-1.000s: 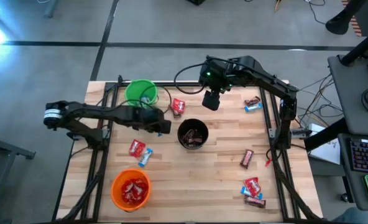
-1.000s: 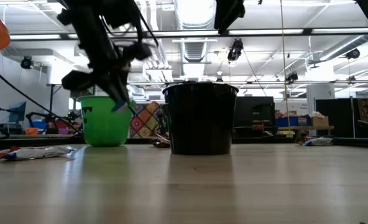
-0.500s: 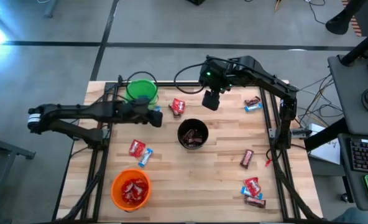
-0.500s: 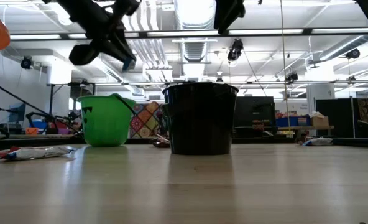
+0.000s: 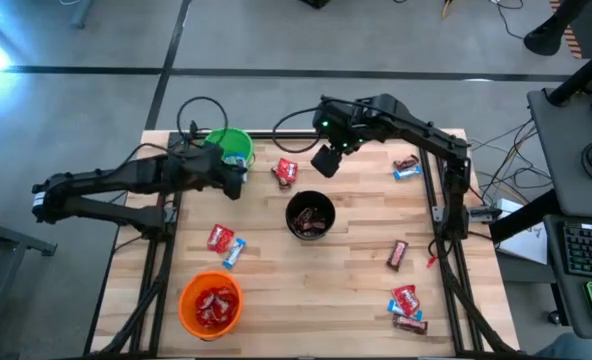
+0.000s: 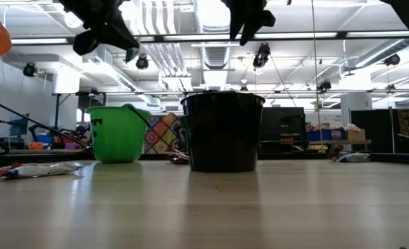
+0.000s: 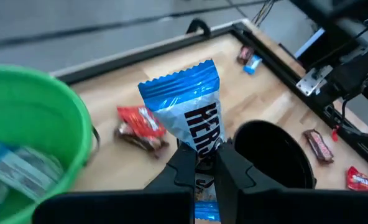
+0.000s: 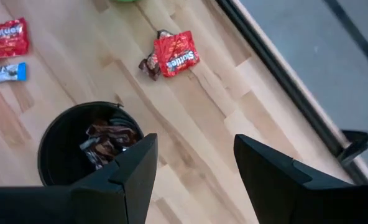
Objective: Sort candy
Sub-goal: Put the white chocolate into the green bucket
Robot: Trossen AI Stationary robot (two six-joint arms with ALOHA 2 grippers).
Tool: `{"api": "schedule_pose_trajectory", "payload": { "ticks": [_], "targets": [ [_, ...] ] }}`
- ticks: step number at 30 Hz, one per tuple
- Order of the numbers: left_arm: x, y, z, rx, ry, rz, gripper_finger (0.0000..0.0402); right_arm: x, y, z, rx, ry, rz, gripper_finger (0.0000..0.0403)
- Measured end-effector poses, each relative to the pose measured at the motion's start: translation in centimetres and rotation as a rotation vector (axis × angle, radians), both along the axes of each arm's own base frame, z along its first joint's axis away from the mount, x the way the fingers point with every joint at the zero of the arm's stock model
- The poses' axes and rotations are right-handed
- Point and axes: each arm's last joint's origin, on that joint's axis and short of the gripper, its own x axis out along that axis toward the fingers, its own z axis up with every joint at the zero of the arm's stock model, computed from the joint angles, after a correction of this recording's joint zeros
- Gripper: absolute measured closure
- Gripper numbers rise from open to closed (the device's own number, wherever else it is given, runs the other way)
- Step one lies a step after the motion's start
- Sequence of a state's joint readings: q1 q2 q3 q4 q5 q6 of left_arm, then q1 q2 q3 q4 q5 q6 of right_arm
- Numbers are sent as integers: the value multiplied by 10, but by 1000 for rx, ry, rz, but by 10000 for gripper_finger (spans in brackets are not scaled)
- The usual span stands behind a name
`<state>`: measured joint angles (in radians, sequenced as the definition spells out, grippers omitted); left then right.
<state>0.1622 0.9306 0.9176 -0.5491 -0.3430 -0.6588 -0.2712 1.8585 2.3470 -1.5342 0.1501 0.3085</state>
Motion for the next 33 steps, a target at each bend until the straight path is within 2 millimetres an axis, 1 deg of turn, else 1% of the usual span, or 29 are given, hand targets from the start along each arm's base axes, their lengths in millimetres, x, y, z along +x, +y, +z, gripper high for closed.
{"api": "schedule_pose_trajectory", "payload": {
  "ticks": [5,8,12,14,17,19,23,28,33],
  "targets": [
    [-15,6,9,92,5,-8,401,13,3,-12,13,26,-15,195],
    [-25,13,10,122,37,37,401,19,4,-19,24,35,-29,195],
    [-38,28,3,120,147,125,401,22,3,-22,40,36,-63,195],
    [-42,36,1,121,194,151,401,22,4,-22,40,35,-62,195],
    [-43,50,-1,137,229,166,401,22,6,-22,40,35,-56,195],
    [-44,61,-3,143,251,208,401,23,9,-22,39,35,-48,195],
    [-48,80,-10,113,303,242,401,23,16,-20,34,35,-16,195],
    [-42,95,-17,81,302,181,399,22,22,-19,21,47,34,195],
    [-32,104,-21,94,292,176,395,18,23,-14,15,38,42,195]
  ]
}}
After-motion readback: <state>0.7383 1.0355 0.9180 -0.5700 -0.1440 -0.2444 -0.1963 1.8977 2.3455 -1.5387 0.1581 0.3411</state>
